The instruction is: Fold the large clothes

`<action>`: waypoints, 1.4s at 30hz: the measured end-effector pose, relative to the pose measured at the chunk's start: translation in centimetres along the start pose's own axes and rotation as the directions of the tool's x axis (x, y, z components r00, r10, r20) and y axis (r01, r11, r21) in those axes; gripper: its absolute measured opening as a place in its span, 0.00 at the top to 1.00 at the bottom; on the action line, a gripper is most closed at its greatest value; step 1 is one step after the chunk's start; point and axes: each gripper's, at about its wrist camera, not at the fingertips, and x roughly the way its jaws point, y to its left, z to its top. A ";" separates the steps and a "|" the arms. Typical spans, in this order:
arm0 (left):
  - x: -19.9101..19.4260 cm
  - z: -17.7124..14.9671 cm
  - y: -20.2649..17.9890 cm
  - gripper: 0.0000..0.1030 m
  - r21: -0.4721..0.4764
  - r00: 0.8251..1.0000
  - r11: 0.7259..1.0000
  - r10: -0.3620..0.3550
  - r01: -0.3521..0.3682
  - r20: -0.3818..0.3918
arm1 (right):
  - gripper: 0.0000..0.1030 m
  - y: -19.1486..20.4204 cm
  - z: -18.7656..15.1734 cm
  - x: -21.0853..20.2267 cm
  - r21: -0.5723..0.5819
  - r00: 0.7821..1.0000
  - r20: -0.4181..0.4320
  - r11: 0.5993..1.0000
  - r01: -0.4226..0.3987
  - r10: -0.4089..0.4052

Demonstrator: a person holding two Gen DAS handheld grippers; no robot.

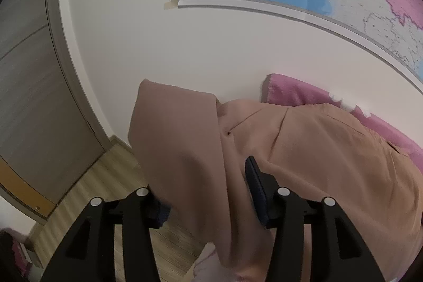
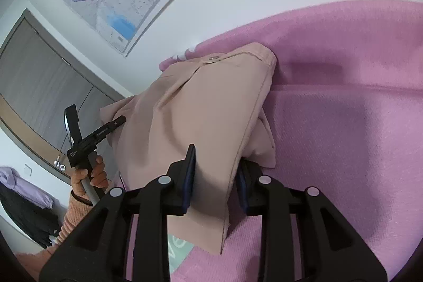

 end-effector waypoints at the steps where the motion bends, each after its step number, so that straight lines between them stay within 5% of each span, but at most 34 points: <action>1: 0.4 0.1 -0.6 0.49 0.004 1.000 1.000 -0.002 0.002 0.004 | 0.73 0.0 0.0 -0.1 -0.004 1.000 0.001 1.000 0.007 -0.007; 9: -1.6 -0.6 -1.4 0.37 0.007 0.999 1.000 -0.018 0.018 0.040 | 0.68 0.9 0.6 -1.2 -0.030 0.997 0.033 0.997 0.069 -0.068; 14: -3.7 -1.1 -2.8 0.31 0.057 0.995 0.998 -0.011 0.005 0.102 | 0.56 2.6 0.9 -2.6 -0.070 0.987 0.109 0.990 0.125 -0.117; 23: -7.5 -1.8 -6.5 0.26 0.120 0.984 0.990 -0.096 0.078 0.151 | 0.53 6.1 0.8 -3.3 -0.208 0.984 0.152 0.971 0.121 -0.091; 27: -7.9 -3.1 -8.4 0.20 0.147 0.980 0.978 -0.164 0.147 0.113 | 0.53 6.6 0.1 -1.5 -0.261 0.991 0.084 0.958 0.120 -0.101; 32: -5.5 -5.2 -10.9 0.19 0.160 0.974 0.961 -0.225 0.228 -0.039 | 0.56 4.0 -0.8 1.4 -0.207 0.976 -0.032 0.957 0.205 -0.216; 36: -5.3 -6.8 -12.2 0.20 0.171 0.972 0.958 -0.223 0.232 -0.069 | 0.47 4.5 -1.6 0.2 -0.221 0.983 0.004 0.959 0.180 -0.183; 42: -8.2 -8.2 -13.6 0.08 0.168 0.968 0.953 -0.249 0.251 -0.031 | 0.27 7.9 -3.6 -2.1 -0.353 0.979 0.104 0.914 0.201 -0.175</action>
